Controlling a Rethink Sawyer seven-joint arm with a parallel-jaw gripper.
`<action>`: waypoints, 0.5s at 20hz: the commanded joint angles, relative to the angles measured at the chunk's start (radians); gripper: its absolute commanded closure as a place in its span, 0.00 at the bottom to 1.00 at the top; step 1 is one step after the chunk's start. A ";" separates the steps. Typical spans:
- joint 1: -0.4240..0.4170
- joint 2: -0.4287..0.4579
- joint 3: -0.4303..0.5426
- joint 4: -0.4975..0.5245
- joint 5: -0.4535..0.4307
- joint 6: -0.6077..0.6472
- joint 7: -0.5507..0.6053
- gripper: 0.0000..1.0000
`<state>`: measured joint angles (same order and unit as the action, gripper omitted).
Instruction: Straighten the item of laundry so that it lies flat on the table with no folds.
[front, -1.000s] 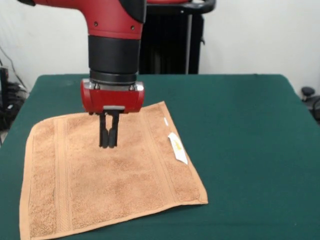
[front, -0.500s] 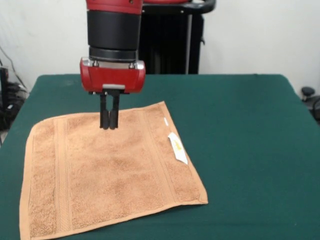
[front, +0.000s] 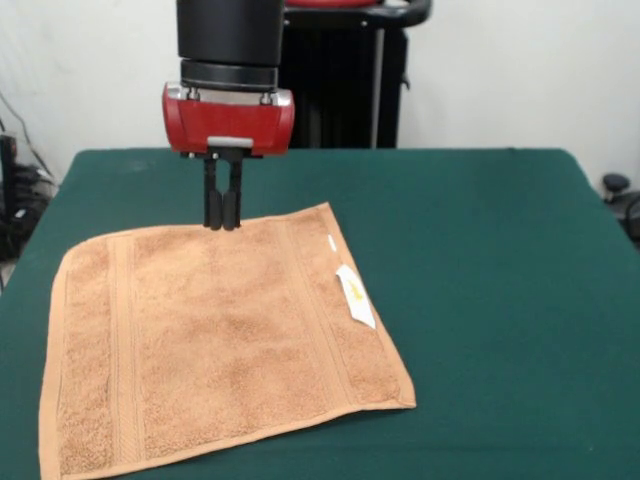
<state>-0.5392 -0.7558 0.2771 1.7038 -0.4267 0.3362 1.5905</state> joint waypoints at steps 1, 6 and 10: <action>0.019 -0.008 0.029 0.152 0.059 0.106 0.111 1.00; 0.018 -0.019 0.024 0.177 0.075 0.107 0.110 1.00; 0.025 -0.025 0.013 0.180 0.078 0.110 0.114 1.00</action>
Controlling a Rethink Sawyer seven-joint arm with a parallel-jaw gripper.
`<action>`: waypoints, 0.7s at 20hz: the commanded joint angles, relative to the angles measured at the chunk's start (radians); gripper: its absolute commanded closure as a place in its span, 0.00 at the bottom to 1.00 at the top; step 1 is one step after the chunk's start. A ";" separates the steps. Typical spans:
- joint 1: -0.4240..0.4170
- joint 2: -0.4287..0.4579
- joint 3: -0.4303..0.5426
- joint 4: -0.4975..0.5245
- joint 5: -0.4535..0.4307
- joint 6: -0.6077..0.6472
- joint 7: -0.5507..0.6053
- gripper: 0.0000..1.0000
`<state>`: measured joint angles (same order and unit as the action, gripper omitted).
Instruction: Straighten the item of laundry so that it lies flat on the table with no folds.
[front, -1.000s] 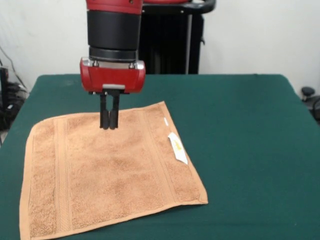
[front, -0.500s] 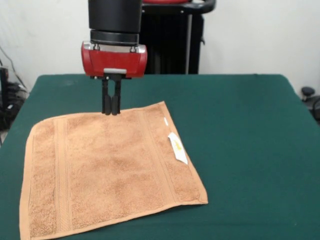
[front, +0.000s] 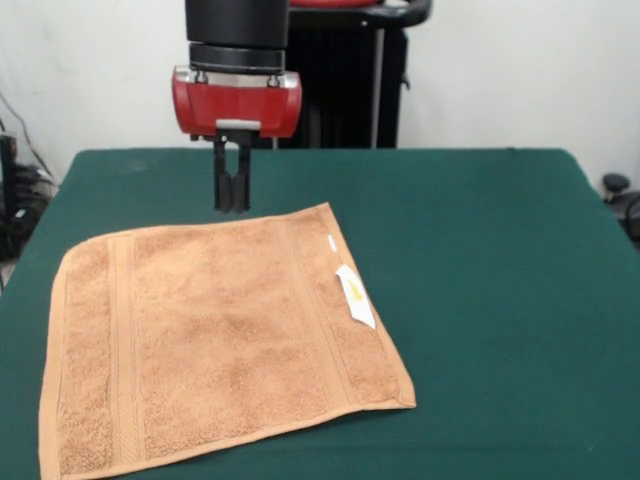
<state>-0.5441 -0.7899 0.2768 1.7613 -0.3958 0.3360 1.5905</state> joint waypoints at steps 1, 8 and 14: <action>0.034 0.006 0.009 0.122 0.048 0.115 0.115 1.00; 0.039 0.008 -0.002 0.112 0.057 0.133 0.105 1.00; 0.048 0.009 -0.004 0.108 0.065 0.141 0.104 1.00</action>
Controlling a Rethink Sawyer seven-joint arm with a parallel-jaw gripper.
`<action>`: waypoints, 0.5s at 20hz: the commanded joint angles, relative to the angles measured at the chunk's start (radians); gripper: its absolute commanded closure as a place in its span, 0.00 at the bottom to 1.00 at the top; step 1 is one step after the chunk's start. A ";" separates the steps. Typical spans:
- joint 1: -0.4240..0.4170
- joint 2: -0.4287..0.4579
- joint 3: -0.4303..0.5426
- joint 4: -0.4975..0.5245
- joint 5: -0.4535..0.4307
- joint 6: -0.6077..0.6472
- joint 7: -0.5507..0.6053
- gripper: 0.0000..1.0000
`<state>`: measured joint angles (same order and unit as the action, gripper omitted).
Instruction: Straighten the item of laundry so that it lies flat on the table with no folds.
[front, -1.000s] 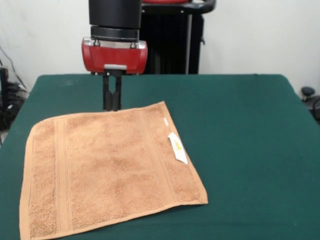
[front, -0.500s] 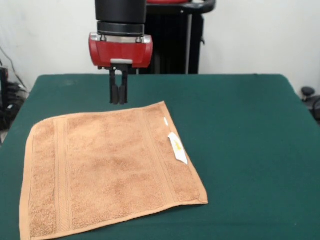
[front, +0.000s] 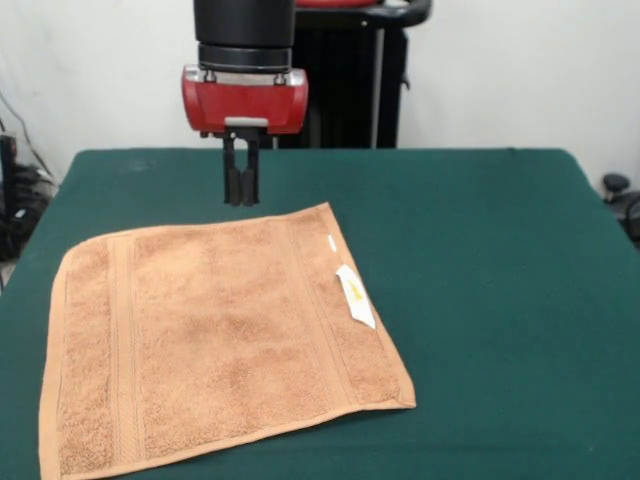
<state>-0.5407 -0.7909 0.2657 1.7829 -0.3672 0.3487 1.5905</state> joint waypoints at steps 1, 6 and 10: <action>0.043 0.006 0.008 0.092 0.038 0.130 0.102 1.00; 0.038 0.004 0.013 0.087 0.037 0.137 0.086 1.00; 0.042 0.000 0.015 0.090 0.044 0.135 0.093 1.00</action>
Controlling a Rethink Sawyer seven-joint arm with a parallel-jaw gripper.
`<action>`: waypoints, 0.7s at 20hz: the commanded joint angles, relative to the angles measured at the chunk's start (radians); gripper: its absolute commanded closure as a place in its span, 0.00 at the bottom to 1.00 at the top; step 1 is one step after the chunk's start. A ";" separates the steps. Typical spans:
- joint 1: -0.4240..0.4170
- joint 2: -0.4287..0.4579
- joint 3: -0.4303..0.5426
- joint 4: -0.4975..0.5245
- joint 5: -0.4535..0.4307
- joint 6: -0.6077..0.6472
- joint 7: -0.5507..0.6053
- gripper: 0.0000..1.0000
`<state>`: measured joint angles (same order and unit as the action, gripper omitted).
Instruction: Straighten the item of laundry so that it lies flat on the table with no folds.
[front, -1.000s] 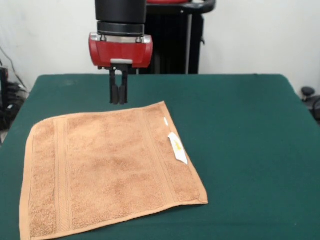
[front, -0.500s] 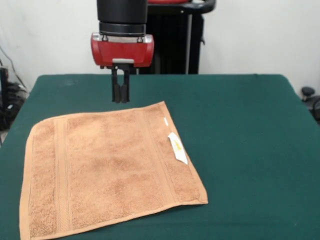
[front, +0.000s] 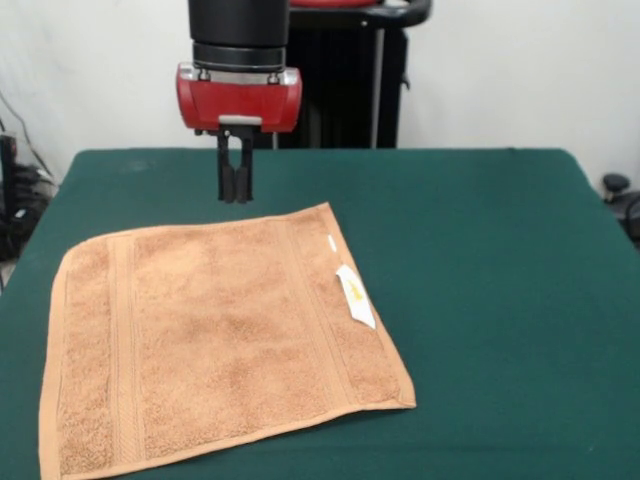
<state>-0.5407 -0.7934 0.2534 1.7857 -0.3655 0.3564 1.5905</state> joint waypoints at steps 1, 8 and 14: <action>0.042 0.002 0.027 0.087 0.044 0.128 0.094 1.00; 0.053 -0.001 0.025 0.074 0.053 0.139 0.102 1.00; 0.060 0.000 0.023 0.052 0.058 0.169 0.090 1.00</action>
<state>-0.5336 -0.8116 0.2513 1.7864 -0.3493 0.3808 1.5905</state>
